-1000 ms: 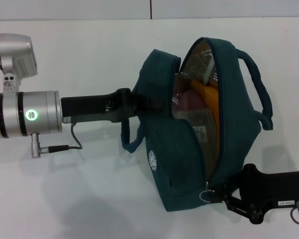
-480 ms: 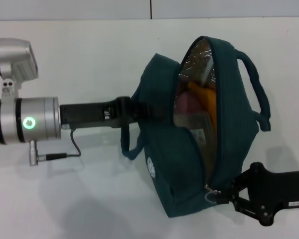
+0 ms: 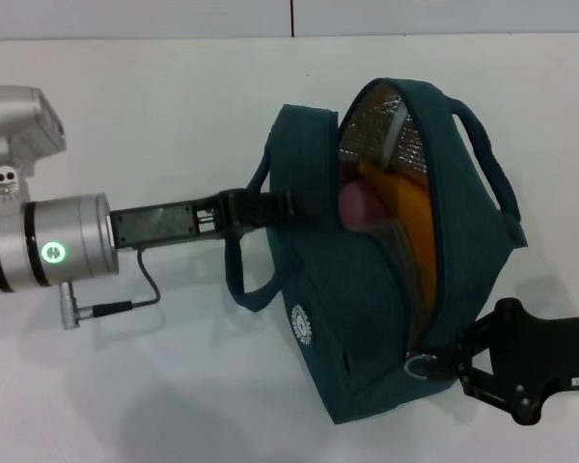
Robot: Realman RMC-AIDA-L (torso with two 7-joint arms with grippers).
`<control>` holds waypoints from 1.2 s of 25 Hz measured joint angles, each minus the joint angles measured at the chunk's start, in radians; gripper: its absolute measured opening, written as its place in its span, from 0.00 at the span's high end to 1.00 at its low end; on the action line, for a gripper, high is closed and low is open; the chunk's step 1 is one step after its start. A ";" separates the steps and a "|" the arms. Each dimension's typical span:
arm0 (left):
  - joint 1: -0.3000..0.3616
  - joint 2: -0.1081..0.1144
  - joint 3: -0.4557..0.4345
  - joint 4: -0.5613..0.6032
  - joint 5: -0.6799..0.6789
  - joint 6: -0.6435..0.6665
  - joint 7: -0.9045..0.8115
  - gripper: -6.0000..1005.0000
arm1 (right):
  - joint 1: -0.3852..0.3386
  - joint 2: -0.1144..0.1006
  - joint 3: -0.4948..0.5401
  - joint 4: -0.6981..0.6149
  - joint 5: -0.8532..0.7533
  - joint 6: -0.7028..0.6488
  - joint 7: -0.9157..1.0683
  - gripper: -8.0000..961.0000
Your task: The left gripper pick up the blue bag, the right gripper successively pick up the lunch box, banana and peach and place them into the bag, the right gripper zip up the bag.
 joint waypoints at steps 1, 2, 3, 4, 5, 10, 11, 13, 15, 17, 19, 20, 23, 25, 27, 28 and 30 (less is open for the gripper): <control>0.001 0.001 -0.007 -0.002 -0.003 -0.005 0.008 0.81 | 0.001 0.000 0.000 0.000 0.000 0.000 0.000 0.98; 0.002 0.001 -0.016 -0.003 -0.003 -0.008 0.014 0.77 | 0.001 0.000 0.000 -0.001 0.000 -0.001 0.000 0.98; 0.003 0.001 -0.024 -0.003 -0.003 -0.010 0.019 0.73 | 0.000 -0.002 0.000 -0.004 -0.001 -0.001 0.000 0.98; 0.005 0.001 -0.030 -0.003 -0.004 -0.012 0.025 0.69 | 0.000 -0.003 0.000 -0.005 -0.002 -0.002 0.001 0.98; 0.006 0.001 -0.033 -0.003 -0.004 -0.013 0.028 0.66 | 0.000 -0.003 0.000 -0.005 -0.002 -0.002 0.001 0.98; 0.026 0.001 -0.034 -0.003 -0.029 -0.014 0.061 0.47 | -0.019 -0.018 0.033 -0.048 -0.038 -0.032 0.023 0.98; 0.031 0.001 -0.034 -0.002 -0.037 -0.014 0.068 0.44 | -0.020 -0.018 0.047 -0.051 -0.045 -0.038 0.025 0.98; 0.035 0.001 -0.034 -0.002 -0.045 -0.014 0.073 0.43 | -0.021 -0.019 0.078 -0.052 -0.063 -0.048 0.027 0.98; 0.035 0.001 -0.033 -0.002 -0.052 -0.015 0.073 0.43 | -0.021 -0.019 0.092 -0.050 -0.081 -0.052 0.030 0.98; 0.036 0.001 -0.033 -0.002 -0.062 -0.015 0.073 0.43 | -0.021 -0.019 0.097 -0.047 -0.093 -0.053 0.032 0.98; 0.037 0.001 -0.033 -0.002 -0.069 -0.015 0.073 0.43 | -0.017 -0.013 0.101 -0.036 -0.123 -0.050 0.034 0.98; 0.037 0.001 -0.033 -0.001 -0.071 -0.015 0.073 0.43 | -0.014 -0.010 0.101 -0.031 -0.130 -0.046 0.034 0.98; 0.038 0.000 -0.034 -0.001 -0.077 -0.016 0.073 0.43 | -0.004 -0.006 0.104 -0.005 -0.138 -0.042 0.033 0.98; 0.039 0.000 -0.034 -0.001 -0.080 -0.016 0.073 0.43 | -0.002 -0.006 0.106 0.004 -0.138 -0.042 0.033 0.98; 0.041 0.000 -0.035 -0.001 -0.081 -0.016 0.073 0.43 | -0.007 -0.007 0.119 0.000 -0.137 -0.048 0.033 0.98; 0.042 0.000 -0.035 -0.001 -0.081 -0.016 0.073 0.43 | -0.010 -0.007 0.132 -0.004 -0.137 -0.055 0.033 0.98; 0.042 0.000 -0.035 -0.001 -0.081 -0.016 0.073 0.43 | -0.012 -0.007 0.162 -0.008 -0.137 -0.077 0.033 0.98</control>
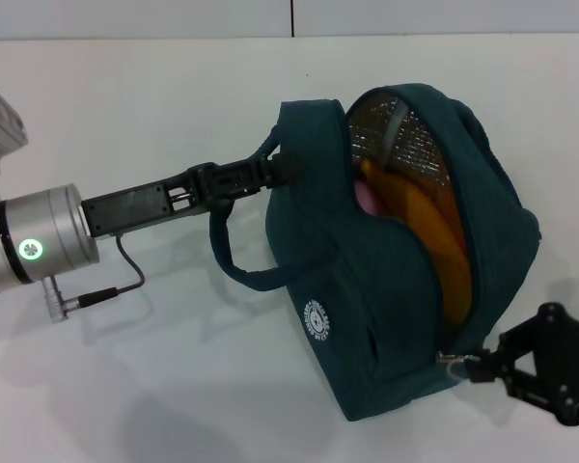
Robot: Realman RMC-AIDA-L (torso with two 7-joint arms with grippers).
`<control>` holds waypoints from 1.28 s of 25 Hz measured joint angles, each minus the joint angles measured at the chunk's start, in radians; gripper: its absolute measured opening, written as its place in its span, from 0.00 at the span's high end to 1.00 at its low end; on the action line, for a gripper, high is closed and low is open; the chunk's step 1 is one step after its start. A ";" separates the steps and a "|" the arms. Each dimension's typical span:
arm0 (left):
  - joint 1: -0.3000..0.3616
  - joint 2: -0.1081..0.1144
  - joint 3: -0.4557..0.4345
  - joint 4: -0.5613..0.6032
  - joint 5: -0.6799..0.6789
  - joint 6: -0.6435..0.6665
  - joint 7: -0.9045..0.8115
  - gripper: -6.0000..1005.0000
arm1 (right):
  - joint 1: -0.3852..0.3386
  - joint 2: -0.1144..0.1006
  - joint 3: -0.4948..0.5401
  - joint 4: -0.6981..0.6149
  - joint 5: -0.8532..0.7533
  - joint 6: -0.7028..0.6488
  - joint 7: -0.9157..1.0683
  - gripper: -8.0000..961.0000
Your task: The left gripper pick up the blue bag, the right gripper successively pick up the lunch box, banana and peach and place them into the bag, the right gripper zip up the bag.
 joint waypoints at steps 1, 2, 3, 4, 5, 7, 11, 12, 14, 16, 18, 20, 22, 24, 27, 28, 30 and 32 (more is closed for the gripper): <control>0.000 0.000 0.000 0.000 0.000 0.000 0.000 0.43 | 0.000 0.000 0.021 -0.001 0.000 -0.015 0.000 0.98; 0.000 0.000 0.000 0.000 -0.001 0.000 0.000 0.43 | -0.001 -0.002 0.032 -0.001 0.000 -0.025 0.000 0.98; 0.000 0.000 0.000 0.000 -0.001 0.000 0.000 0.43 | -0.002 -0.003 0.041 -0.001 0.000 -0.033 -0.001 0.98; 0.000 0.000 0.000 0.000 -0.001 0.000 0.000 0.43 | -0.004 -0.005 0.050 -0.002 -0.001 -0.041 -0.001 0.98; 0.000 0.000 0.000 0.000 -0.001 0.000 0.000 0.43 | -0.007 -0.006 0.062 -0.004 -0.001 -0.050 -0.002 0.98; 0.000 0.000 0.000 0.000 -0.002 0.000 0.000 0.43 | -0.010 -0.007 0.089 -0.007 -0.001 -0.068 -0.004 0.98; 0.000 0.000 0.000 0.000 -0.004 0.000 0.000 0.43 | -0.011 -0.001 0.148 -0.007 0.004 -0.115 -0.014 0.98; 0.000 0.000 0.000 -0.001 -0.004 0.000 0.003 0.43 | -0.011 0.000 0.159 -0.007 0.011 -0.124 -0.018 0.98; 0.000 0.000 0.000 -0.001 -0.005 0.000 0.016 0.43 | -0.010 0.002 0.176 -0.004 0.038 -0.143 -0.028 0.98; 0.000 0.000 0.000 -0.001 -0.007 0.001 0.043 0.43 | -0.006 0.003 0.179 0.004 0.072 -0.153 -0.032 0.98; 0.001 -0.001 0.000 -0.002 -0.014 0.002 0.087 0.43 | -0.001 0.005 0.174 0.007 0.101 -0.154 -0.033 0.98; 0.004 -0.001 0.000 -0.007 -0.034 0.003 0.134 0.43 | 0.008 0.007 0.169 0.014 0.126 -0.147 -0.034 0.98; 0.016 0.001 0.000 -0.014 -0.068 0.002 0.176 0.43 | 0.029 0.008 0.169 0.031 0.137 -0.143 -0.038 0.98; 0.031 0.003 0.000 -0.015 -0.101 0.002 0.205 0.43 | 0.053 0.010 0.170 0.045 0.142 -0.139 -0.041 0.98; 0.054 0.005 -0.012 -0.014 -0.136 0.001 0.236 0.43 | 0.073 0.011 0.170 0.049 0.178 -0.121 -0.043 0.97; 0.061 0.005 -0.024 -0.013 -0.138 0.001 0.240 0.43 | 0.077 0.011 0.170 0.050 0.190 -0.116 -0.044 0.97; 0.072 0.007 -0.046 -0.013 -0.138 0.001 0.245 0.43 | 0.098 0.011 0.169 0.056 0.220 -0.106 -0.045 0.97; 0.083 0.012 -0.065 -0.015 -0.134 0.000 0.250 0.43 | 0.129 0.013 0.169 0.067 0.229 -0.099 -0.045 0.97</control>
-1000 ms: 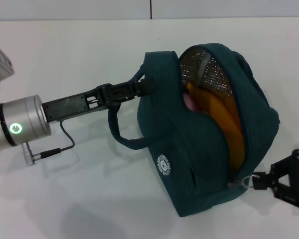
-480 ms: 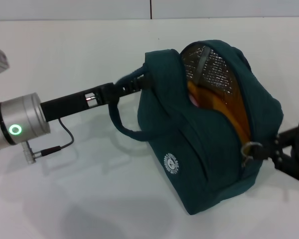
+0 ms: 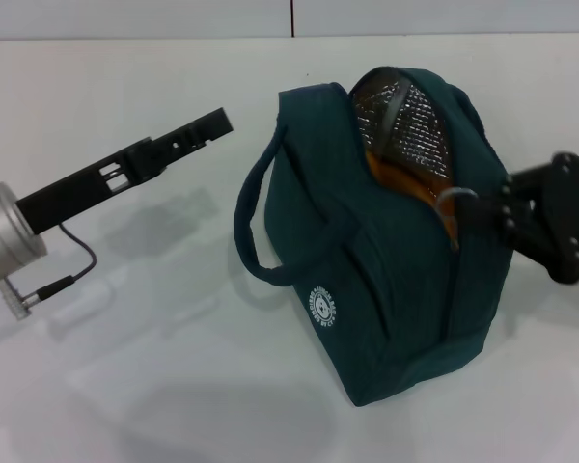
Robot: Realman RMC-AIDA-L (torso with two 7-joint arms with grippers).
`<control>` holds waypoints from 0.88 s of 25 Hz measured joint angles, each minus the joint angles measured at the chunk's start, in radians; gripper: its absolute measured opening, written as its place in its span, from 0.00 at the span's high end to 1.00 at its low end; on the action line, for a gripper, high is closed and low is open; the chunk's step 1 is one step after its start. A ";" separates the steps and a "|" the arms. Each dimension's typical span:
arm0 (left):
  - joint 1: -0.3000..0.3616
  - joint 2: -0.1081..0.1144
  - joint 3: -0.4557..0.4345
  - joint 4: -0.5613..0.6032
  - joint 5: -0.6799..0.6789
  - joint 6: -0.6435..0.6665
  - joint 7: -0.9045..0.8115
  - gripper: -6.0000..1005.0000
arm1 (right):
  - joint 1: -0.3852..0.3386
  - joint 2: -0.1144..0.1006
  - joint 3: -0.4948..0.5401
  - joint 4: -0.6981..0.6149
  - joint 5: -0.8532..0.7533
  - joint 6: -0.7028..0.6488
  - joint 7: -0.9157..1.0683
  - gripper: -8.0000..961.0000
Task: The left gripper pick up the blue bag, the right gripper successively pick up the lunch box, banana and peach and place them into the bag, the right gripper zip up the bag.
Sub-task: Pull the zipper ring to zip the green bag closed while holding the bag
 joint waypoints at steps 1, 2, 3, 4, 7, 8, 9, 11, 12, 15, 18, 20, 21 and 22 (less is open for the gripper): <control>0.003 0.002 -0.004 0.000 0.001 0.000 0.000 0.43 | 0.014 0.001 0.000 0.006 0.001 0.004 0.000 0.97; 0.006 0.003 -0.006 0.000 0.003 0.000 0.000 0.43 | 0.032 0.003 0.000 0.012 0.001 0.009 0.000 0.97; 0.006 0.003 -0.006 0.000 0.003 0.000 0.000 0.43 | 0.044 0.004 0.000 0.017 0.001 0.014 0.000 0.97; 0.010 0.005 -0.006 0.000 0.002 0.000 0.000 0.43 | 0.057 0.006 -0.001 0.023 0.001 0.021 0.000 0.97; 0.028 0.009 -0.019 0.001 -0.004 0.003 0.001 0.43 | 0.103 0.008 -0.002 0.046 0.002 0.046 0.000 0.97; 0.033 0.010 -0.028 0.003 -0.004 0.004 0.000 0.43 | 0.121 0.009 -0.007 0.058 0.004 0.054 -0.001 0.97; 0.041 0.013 -0.038 0.006 -0.004 0.005 0.000 0.43 | 0.138 0.009 -0.014 0.068 0.008 0.061 -0.003 0.97; 0.053 0.020 -0.052 0.009 -0.004 0.006 -0.001 0.43 | 0.163 0.011 -0.034 0.086 0.025 0.080 -0.013 0.97; 0.062 0.026 -0.061 0.009 -0.005 0.006 -0.001 0.43 | 0.170 0.011 -0.044 0.091 0.036 0.093 -0.018 0.97; 0.086 0.035 -0.086 0.012 -0.006 0.007 -0.001 0.43 | 0.195 0.013 -0.102 0.096 0.100 0.166 -0.026 0.97; 0.102 0.039 -0.100 0.020 -0.006 0.007 0.000 0.43 | 0.214 0.012 -0.162 0.086 0.142 0.244 -0.027 0.97; 0.107 0.040 -0.103 0.024 -0.002 0.008 0.000 0.43 | 0.220 0.014 -0.179 0.084 0.154 0.286 -0.028 0.97; 0.108 0.040 -0.101 0.024 0.000 0.008 0.000 0.43 | 0.223 0.014 -0.195 0.086 0.165 0.304 -0.028 0.97; 0.108 0.041 -0.098 0.025 0.005 0.012 -0.001 0.43 | 0.224 0.013 -0.210 0.088 0.176 0.319 -0.028 0.97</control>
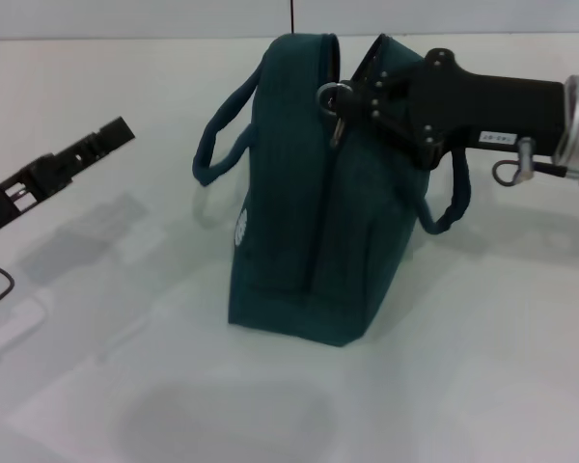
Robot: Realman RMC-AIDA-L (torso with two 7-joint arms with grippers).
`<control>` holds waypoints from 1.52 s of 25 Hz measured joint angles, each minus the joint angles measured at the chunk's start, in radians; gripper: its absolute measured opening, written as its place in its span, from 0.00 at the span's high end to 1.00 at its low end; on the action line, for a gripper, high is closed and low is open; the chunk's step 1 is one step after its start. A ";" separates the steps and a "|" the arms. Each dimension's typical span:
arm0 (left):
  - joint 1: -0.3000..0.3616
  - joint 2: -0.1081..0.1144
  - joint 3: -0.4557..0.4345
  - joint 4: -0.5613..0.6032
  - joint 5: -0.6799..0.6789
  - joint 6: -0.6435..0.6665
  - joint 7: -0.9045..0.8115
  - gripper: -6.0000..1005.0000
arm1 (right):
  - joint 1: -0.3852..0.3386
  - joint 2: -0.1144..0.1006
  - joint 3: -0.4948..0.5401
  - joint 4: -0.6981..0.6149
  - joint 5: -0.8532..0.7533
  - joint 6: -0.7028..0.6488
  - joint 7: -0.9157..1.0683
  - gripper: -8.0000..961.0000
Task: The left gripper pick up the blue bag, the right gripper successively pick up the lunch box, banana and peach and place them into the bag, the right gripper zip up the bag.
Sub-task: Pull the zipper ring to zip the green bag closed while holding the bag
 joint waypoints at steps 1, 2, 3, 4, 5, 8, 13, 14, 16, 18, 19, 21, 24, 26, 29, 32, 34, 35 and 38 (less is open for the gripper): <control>0.000 0.002 0.003 0.000 0.006 0.006 -0.002 0.43 | 0.001 0.000 -0.017 0.003 0.011 0.011 0.000 0.97; 0.001 0.003 0.004 0.001 0.010 0.012 -0.005 0.43 | 0.001 0.000 -0.028 0.004 0.018 0.020 -0.002 0.97; 0.000 0.005 0.005 0.001 0.023 0.027 -0.006 0.43 | 0.001 0.000 -0.033 0.005 0.022 0.026 -0.004 0.97; -0.001 0.006 0.005 0.001 0.034 0.040 -0.007 0.43 | 0.001 0.001 -0.041 0.005 0.025 0.032 -0.008 0.97; -0.005 0.008 0.006 0.002 0.049 0.058 -0.007 0.43 | 0.000 0.001 -0.051 0.005 0.030 0.038 -0.012 0.97; -0.022 0.009 0.007 0.004 0.091 0.101 -0.004 0.43 | -0.001 0.001 -0.072 0.008 0.044 0.049 -0.015 0.97; -0.073 0.000 0.009 0.004 0.202 0.113 0.014 0.43 | 0.000 0.001 -0.077 0.014 0.053 0.053 -0.021 0.97; -0.082 -0.001 0.011 0.005 0.220 0.114 0.020 0.43 | 0.000 0.001 -0.077 0.016 0.055 0.052 -0.021 0.97; -0.095 -0.004 0.020 0.006 0.238 0.115 0.028 0.43 | 0.000 0.001 -0.078 0.019 0.060 0.050 -0.022 0.97; -0.104 -0.009 0.038 0.016 0.242 0.115 0.032 0.43 | -0.001 0.001 -0.078 0.019 0.060 0.049 -0.023 0.96; -0.106 -0.012 0.045 0.023 0.243 0.115 0.033 0.43 | -0.002 0.001 -0.078 0.019 0.060 0.049 -0.023 0.96; -0.111 -0.024 0.067 0.051 0.245 0.115 0.033 0.43 | -0.003 0.001 -0.079 0.019 0.060 0.049 -0.023 0.96; -0.122 -0.031 0.072 0.063 0.245 0.115 0.031 0.43 | -0.003 0.001 -0.085 0.019 0.065 0.049 -0.023 0.96; -0.131 -0.032 0.072 0.063 0.244 0.115 0.028 0.43 | -0.005 0.001 -0.091 0.019 0.070 0.048 -0.023 0.96; -0.143 -0.036 0.072 0.061 0.244 0.115 0.025 0.43 | -0.006 0.001 -0.099 0.019 0.074 0.050 -0.023 0.96; -0.147 -0.043 0.072 0.061 0.245 0.110 0.025 0.43 | -0.006 0.001 -0.103 0.019 0.075 0.051 -0.023 0.96; -0.148 -0.045 0.070 0.061 0.246 0.105 0.025 0.43 | -0.006 0.001 -0.104 0.019 0.077 0.051 -0.023 0.96; -0.149 -0.045 0.069 0.060 0.246 0.104 0.025 0.43 | -0.006 0.001 -0.104 0.019 0.080 0.051 -0.023 0.96; -0.148 -0.044 0.068 0.058 0.246 0.103 0.028 0.44 | -0.010 0.000 -0.102 0.019 0.087 0.050 -0.023 0.96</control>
